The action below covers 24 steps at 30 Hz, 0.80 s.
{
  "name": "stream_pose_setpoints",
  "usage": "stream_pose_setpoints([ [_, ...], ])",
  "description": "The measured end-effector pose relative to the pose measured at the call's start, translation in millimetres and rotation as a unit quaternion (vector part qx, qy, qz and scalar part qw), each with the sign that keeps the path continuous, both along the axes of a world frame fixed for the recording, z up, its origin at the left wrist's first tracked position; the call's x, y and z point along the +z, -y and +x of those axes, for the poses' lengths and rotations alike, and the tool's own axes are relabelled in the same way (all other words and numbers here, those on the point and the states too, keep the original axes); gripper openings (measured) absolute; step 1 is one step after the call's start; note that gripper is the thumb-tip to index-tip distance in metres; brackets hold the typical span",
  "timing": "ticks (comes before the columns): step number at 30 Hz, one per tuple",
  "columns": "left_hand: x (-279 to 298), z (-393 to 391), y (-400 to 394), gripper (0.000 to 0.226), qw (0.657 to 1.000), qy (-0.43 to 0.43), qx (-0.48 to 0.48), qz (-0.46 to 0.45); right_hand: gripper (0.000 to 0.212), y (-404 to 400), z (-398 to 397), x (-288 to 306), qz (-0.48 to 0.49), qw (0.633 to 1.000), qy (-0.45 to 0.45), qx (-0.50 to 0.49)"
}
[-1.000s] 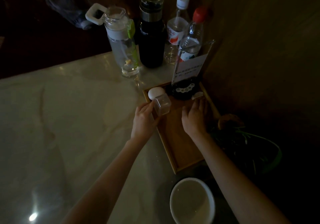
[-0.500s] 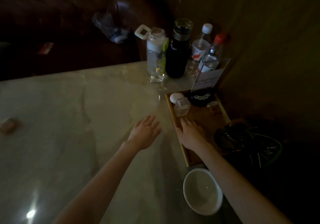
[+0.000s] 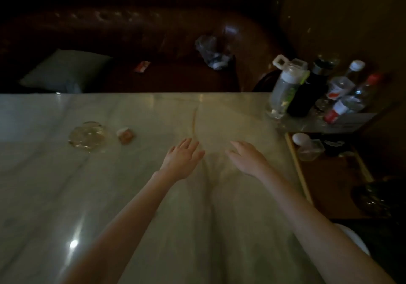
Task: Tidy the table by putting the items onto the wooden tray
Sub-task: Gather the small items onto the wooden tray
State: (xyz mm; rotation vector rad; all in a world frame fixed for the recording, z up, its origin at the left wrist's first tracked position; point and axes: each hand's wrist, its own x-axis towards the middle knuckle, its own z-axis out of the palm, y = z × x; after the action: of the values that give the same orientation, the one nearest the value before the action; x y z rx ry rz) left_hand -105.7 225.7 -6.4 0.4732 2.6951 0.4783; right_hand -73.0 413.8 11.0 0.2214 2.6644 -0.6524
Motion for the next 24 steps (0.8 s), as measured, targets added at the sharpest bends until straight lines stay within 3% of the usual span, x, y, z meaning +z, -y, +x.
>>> stream_pose_setpoints([
  [4, 9.8, -13.5, 80.2, 0.044, 0.993, -0.037, 0.088, 0.067, 0.047, 68.8, -22.4, 5.6, -0.025, 0.998, -0.047, -0.035],
  [13, 12.2, -52.2, 229.4, 0.037, 0.972, -0.089, 0.2, 0.085, 0.034, 204.3, -78.1, 4.1, -0.063, 0.988, -0.132, -0.039],
  [24, -43.9, -103.9, 327.0, 0.042, 0.921, -0.099, 0.363, 0.096, 0.038, 285.6, -138.0, -47.1, -0.041, 0.988, -0.152, -0.009],
])
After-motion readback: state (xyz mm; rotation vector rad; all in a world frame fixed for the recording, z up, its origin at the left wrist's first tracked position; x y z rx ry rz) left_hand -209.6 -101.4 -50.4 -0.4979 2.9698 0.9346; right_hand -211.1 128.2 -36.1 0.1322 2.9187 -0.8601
